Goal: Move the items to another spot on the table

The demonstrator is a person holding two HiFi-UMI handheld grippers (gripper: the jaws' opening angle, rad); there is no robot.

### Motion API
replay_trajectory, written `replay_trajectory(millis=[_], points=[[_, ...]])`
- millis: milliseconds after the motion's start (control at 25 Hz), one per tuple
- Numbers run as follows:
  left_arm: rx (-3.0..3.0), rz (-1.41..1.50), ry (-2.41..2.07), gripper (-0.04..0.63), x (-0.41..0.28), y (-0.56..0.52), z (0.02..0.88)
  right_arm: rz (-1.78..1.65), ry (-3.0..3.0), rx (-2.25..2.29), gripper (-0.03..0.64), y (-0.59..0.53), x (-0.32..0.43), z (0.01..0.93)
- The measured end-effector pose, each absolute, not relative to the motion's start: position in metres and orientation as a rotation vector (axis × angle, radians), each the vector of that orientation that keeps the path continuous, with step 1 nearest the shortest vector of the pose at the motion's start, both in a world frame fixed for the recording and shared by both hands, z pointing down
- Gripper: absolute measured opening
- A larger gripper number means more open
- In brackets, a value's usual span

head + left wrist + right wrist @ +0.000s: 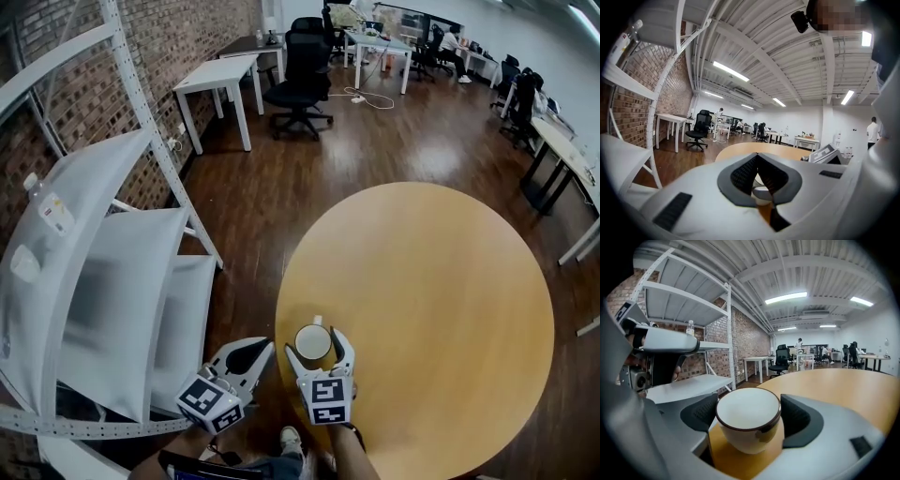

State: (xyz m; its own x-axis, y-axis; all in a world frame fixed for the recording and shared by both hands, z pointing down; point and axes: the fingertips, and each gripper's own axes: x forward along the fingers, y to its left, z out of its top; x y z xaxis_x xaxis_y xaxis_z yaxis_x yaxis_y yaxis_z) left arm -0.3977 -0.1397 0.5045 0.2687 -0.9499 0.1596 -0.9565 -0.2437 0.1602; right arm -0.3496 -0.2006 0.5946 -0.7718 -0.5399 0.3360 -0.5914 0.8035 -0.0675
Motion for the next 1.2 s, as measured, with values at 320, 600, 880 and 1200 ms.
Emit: replay_trajectory(millis=[320, 600, 880, 1200], points=[[2.301, 0.076, -1.747, 0.005, -0.410, -0.146, 0.518, 0.154, -2.679, 0.908, 0.425, -0.211, -0.363, 0.609], [2.310, 0.084, -1.713, 0.005, -0.406, -0.146, 0.524, 0.133, -2.723, 0.918, 0.419, -0.216, -0.369, 0.609], [2.314, 0.080, -1.722, 0.005, -0.403, -0.145, 0.523, 0.133, -2.713, 0.893, 0.417, -0.212, -0.363, 0.607], [2.325, 0.081, -1.742, 0.005, -0.397, -0.146, 0.515, 0.106, -2.752, 0.877, 0.417, -0.207, -0.359, 0.578]])
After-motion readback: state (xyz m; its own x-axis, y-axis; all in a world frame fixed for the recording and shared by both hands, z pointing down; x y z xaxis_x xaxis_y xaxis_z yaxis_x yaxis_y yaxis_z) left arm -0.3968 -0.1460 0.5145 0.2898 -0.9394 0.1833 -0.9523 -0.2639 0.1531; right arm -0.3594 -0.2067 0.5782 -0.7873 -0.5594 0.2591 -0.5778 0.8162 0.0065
